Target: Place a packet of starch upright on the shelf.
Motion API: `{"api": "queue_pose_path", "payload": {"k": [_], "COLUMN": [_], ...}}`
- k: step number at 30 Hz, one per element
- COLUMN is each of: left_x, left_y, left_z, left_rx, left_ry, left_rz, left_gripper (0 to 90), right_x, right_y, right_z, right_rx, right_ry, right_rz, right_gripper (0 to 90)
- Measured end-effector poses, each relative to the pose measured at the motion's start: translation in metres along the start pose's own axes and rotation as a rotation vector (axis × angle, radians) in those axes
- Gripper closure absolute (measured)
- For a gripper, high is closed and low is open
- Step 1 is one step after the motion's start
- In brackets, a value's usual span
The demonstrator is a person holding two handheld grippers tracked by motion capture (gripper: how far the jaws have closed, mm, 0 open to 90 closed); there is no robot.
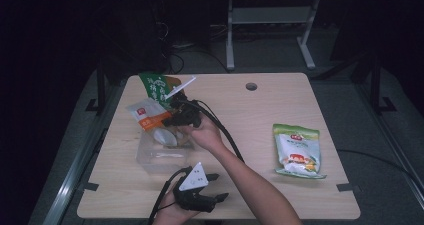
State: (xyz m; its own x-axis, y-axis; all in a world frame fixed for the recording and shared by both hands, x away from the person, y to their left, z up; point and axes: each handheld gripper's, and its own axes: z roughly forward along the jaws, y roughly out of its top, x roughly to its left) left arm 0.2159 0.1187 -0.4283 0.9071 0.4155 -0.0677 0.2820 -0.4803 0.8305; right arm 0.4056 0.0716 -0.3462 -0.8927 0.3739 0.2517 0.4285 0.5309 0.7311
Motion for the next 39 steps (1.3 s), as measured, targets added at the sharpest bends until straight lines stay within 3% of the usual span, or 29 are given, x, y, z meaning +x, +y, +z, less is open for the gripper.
{"api": "queue_pose_path", "payload": {"k": [4,14,18,20,23,27,30,39], "left_x": [-0.001,-0.001,-0.001,0.0,0.0,-0.001,-0.002,-0.002], "left_y": [0.0,0.001,0.001,0.001,0.001,0.001,0.002,0.002], "left_z": [0.001,0.0,-0.001,-0.002,-0.002,-0.001,-0.001,-0.003], "left_rx": [0.0,-0.001,-0.007,-0.008,-0.008,-0.01,-0.01,-0.009], "left_ry": [-0.001,0.001,0.002,0.003,0.003,0.001,0.002,0.003], "left_rz": [-0.005,0.007,0.003,0.003,0.004,0.005,0.008,0.012], "left_gripper": [36.9,36.9,36.9,36.9,37.0,36.9,37.0,36.9], "right_x": [-0.002,0.002,0.003,0.003,0.002,0.004,0.009,0.018], "right_y": [0.0,0.018,0.027,0.03,0.03,0.029,0.029,0.027], "right_z": [-0.002,0.003,0.008,0.01,0.012,0.008,0.004,0.007], "right_rx": [0.031,0.143,0.163,0.168,0.169,0.156,0.107,0.014], "right_ry": [-0.028,-0.071,-0.077,-0.083,-0.092,-0.075,-0.053,-0.034], "right_rz": [-0.029,-0.063,-0.06,-0.056,-0.052,-0.041,-0.05,0.005], "right_gripper": [87.9,71.1,72.3,79.2,89.3,89.9,90.0,90.0]}}
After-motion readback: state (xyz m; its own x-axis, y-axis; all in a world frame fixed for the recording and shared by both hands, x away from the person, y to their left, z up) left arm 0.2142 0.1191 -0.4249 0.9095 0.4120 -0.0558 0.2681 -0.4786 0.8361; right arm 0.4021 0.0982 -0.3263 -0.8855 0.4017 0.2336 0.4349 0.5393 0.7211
